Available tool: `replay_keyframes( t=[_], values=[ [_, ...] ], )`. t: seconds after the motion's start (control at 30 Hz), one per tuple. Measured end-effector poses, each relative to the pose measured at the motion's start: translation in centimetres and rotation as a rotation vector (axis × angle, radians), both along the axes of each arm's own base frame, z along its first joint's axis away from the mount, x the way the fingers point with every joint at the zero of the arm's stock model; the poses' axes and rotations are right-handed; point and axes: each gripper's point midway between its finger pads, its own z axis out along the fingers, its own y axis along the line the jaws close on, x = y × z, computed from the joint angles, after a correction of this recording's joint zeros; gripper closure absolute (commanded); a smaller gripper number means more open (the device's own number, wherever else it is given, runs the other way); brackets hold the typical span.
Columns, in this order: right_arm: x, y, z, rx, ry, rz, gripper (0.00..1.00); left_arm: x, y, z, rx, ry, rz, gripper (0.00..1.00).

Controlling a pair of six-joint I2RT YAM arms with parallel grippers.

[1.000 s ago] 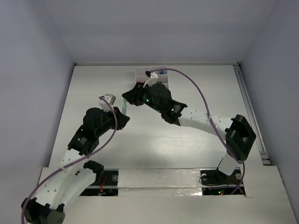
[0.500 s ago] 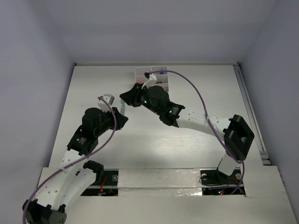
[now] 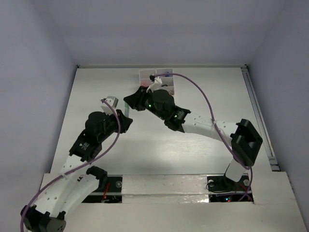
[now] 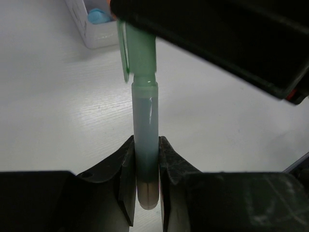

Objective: Sort the stationery into containers
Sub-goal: Close the pen cap on the pen.

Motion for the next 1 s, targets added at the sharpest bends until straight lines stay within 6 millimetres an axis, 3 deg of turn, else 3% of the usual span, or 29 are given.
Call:
replay_keyframes(
  t=[0.1, 1.0],
  values=[
    [-0.1, 0.1, -0.2, -0.005, 0.006, -0.001, 0.98, 0.4, -0.1, 1.0, 0.002, -0.028, 0.016, 1.0],
    [-0.8, -0.8, 0.8, 0.127, 0.028, 0.067, 1.0, 1.5, -0.4, 1.8, 0.121, -0.084, 0.04, 1.0]
  ],
)
